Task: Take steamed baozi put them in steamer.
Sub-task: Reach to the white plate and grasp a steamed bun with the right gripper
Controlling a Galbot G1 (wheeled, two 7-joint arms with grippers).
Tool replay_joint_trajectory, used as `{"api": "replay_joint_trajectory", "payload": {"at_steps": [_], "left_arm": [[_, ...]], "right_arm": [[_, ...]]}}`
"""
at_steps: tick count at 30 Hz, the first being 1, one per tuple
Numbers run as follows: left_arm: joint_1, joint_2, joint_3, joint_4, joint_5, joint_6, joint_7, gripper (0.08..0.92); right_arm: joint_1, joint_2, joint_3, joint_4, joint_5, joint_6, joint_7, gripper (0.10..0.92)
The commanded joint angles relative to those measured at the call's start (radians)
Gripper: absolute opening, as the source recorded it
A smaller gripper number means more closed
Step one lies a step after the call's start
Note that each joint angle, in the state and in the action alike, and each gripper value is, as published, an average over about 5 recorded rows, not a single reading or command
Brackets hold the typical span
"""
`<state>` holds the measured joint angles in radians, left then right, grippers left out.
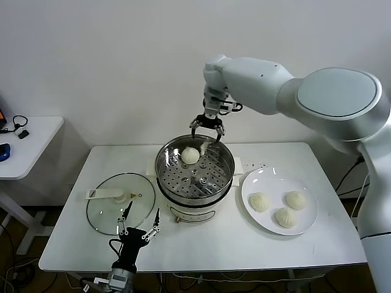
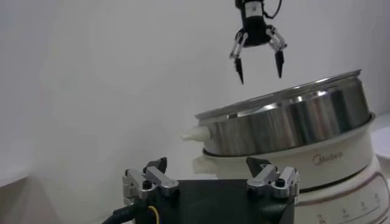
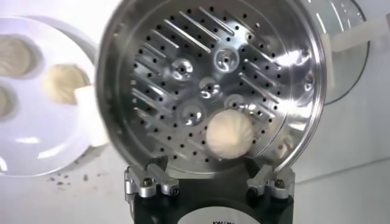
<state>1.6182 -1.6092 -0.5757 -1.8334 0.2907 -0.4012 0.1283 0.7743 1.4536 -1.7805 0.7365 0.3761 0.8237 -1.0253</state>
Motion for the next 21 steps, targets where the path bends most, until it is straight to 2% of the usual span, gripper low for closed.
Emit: {"api": "replay_joint_trajectory", "payload": {"at_steps": [1,10,21], "left_arm": [[0.001,-0.028,0.000,0.000,0.002,0.001,0.000,0.823],[-0.003,-0.031,0.010,0.006,0.008,0.003,-0.001,0.823],[-0.002,-0.026,0.022,0.006,0.011,0.004,-0.002,0.823]], "right_arm": [[0.094,-0.133,-0.069,0.155,0.087,0.042,0.004,0.823],[0.222,-0.276,-0.214,0.384,0.157,-0.221,0.096,0.823],[0.308,-0.385,-0.333,0.533,0.185,-0.561,0.169,0.823]]}}
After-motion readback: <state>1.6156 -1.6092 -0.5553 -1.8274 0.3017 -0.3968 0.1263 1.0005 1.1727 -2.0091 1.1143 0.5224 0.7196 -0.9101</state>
